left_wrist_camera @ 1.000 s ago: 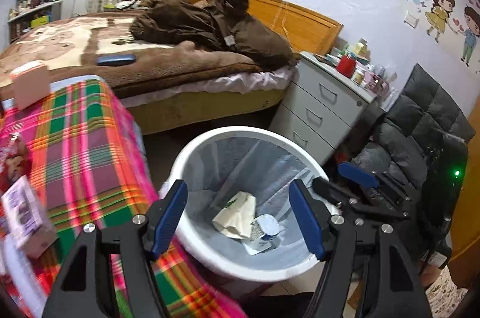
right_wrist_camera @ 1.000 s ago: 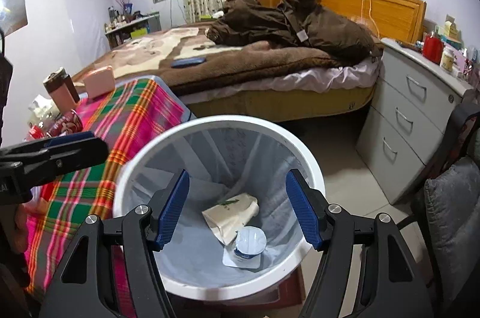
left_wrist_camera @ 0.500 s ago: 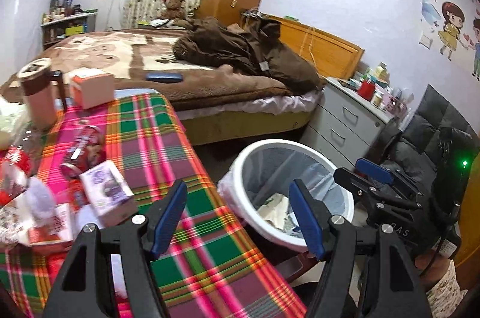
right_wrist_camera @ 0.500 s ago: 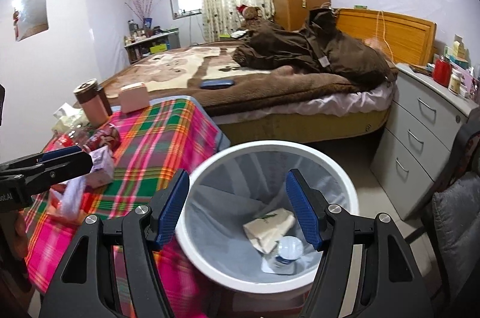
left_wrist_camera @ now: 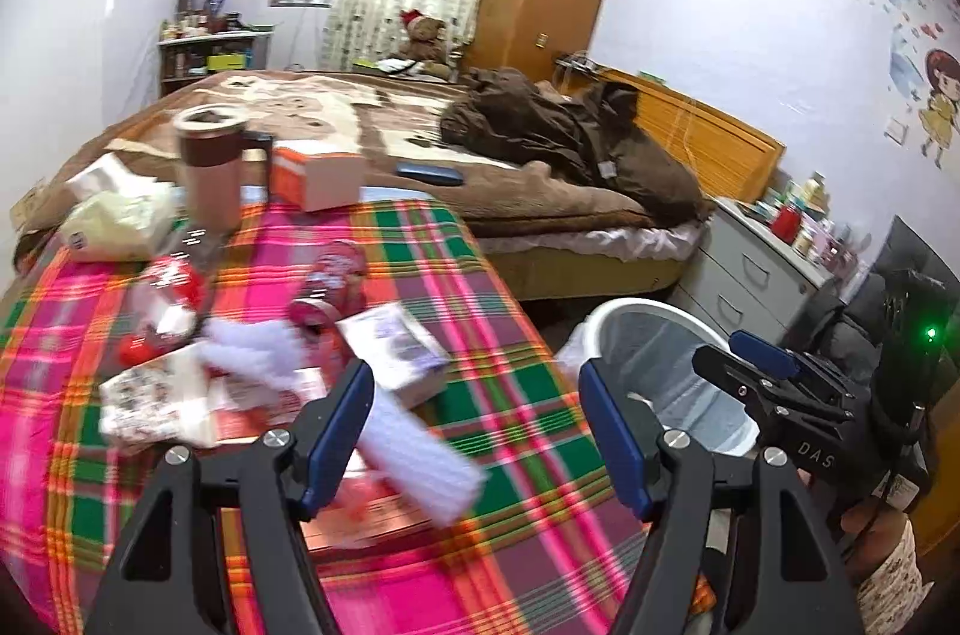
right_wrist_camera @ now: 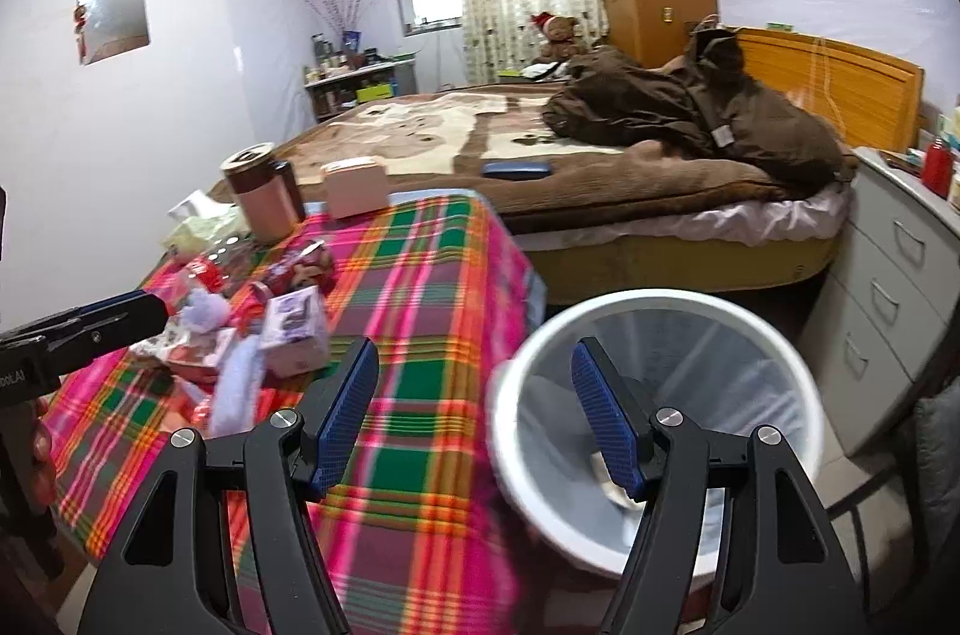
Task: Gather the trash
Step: 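Move both tools back from the bin to the bed, then grasp the white foam fruit net with the right tool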
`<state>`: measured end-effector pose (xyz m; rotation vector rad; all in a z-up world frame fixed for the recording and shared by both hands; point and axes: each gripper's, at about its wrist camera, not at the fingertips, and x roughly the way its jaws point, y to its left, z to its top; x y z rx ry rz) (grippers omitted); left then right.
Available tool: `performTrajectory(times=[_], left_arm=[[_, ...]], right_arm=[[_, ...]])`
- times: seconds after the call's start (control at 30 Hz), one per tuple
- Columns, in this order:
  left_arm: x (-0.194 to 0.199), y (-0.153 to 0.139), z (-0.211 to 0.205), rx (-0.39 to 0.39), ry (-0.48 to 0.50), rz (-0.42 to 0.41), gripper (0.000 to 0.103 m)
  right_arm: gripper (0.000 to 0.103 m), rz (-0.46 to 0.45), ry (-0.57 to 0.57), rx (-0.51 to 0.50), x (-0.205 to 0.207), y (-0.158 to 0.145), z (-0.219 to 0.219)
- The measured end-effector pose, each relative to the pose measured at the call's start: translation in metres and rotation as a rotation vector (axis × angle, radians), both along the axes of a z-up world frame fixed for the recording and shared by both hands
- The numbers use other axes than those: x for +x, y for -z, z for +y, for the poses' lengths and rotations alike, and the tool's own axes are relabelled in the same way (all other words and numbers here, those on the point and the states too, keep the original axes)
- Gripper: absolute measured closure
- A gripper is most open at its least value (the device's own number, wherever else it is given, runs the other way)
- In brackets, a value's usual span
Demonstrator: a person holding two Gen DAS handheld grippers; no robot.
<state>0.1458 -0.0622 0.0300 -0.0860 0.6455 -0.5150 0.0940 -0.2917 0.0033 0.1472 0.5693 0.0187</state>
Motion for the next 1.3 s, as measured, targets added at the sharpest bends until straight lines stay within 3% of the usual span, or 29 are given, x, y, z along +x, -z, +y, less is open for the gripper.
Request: performTrajectory(times=[0.27,0.6,1.07,1.1,1.17,1.3], left_arm=[[0.007,0.008,0.063,-0.002,-0.122,-0.008,0.03],[0.032,0.032,0.115,0.068,-0.207,0.042,0.028],[0.074,0.052,0.139,0.172,-0.12,0.066,0.023],[0.08,0.056,0.14,0.173,-0.108,0.083,0.023],[0.089,0.063,0.145,0.171,-0.115,0.113,0.023],[0.103,0.074,0.151,0.144,-0.089,0.153,0.023]], right_arm=[[0.035,0.028,-0.1,0.018,0.012,0.007,0.042],[0.035,0.119,-0.24,0.028,0.032,0.027,0.091],[0.035,0.189,-0.297,0.026,0.056,0.043,0.12],[0.036,0.193,-0.302,0.025,0.056,0.044,0.122],[0.051,0.203,-0.314,0.025,0.058,0.046,0.124],[0.055,0.223,-0.331,0.027,0.061,0.05,0.128]])
